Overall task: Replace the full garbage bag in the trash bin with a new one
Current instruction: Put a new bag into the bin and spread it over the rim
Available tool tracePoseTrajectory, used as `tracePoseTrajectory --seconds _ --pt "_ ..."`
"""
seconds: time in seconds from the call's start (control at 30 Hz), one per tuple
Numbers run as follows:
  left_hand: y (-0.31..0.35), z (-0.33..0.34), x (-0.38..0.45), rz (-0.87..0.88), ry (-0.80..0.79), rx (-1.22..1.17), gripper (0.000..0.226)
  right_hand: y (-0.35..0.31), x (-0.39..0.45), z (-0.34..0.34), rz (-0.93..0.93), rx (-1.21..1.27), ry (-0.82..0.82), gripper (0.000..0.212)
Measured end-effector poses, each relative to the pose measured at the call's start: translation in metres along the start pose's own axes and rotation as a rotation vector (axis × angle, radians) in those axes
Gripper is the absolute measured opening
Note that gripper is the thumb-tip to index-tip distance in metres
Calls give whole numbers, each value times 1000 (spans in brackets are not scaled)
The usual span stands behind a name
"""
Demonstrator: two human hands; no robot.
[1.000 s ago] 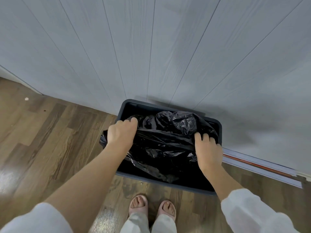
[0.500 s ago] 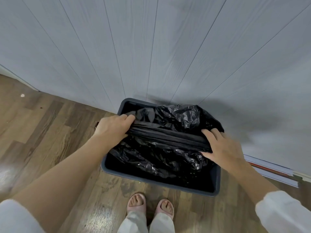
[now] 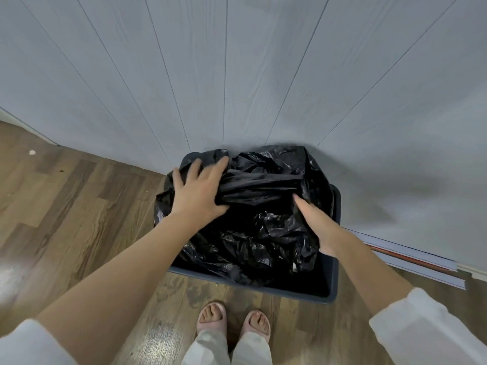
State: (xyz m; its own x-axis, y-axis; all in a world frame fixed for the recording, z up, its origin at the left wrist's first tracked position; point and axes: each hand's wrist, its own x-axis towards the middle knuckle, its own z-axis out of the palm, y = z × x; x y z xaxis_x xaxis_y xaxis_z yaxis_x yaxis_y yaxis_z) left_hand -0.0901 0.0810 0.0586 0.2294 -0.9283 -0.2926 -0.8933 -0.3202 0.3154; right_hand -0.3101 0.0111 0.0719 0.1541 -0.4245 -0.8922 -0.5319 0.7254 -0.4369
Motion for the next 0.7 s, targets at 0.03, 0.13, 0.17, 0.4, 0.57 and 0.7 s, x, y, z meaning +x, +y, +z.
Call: tracePoseTrajectory --seconds 0.03,0.13,0.17,0.4,0.57,0.7 --pt "3 4 -1 44 -37 -3 88 3 -3 1 28 -52 -92 80" --pt "14 16 -4 78 -257 -205 74 19 -3 7 -5 -355 -211 64" --pt "18 22 -7 82 -324 -252 79 25 0 9 -7 -496 -204 49" --pt "22 70 -10 114 -481 48 108 61 24 25 39 -777 -152 44" --pt "17 124 -4 -74 -698 120 89 96 65 29 83 -784 -74 40" --pt "17 126 -1 -139 -760 311 70 99 71 17 -98 -936 -36 46"
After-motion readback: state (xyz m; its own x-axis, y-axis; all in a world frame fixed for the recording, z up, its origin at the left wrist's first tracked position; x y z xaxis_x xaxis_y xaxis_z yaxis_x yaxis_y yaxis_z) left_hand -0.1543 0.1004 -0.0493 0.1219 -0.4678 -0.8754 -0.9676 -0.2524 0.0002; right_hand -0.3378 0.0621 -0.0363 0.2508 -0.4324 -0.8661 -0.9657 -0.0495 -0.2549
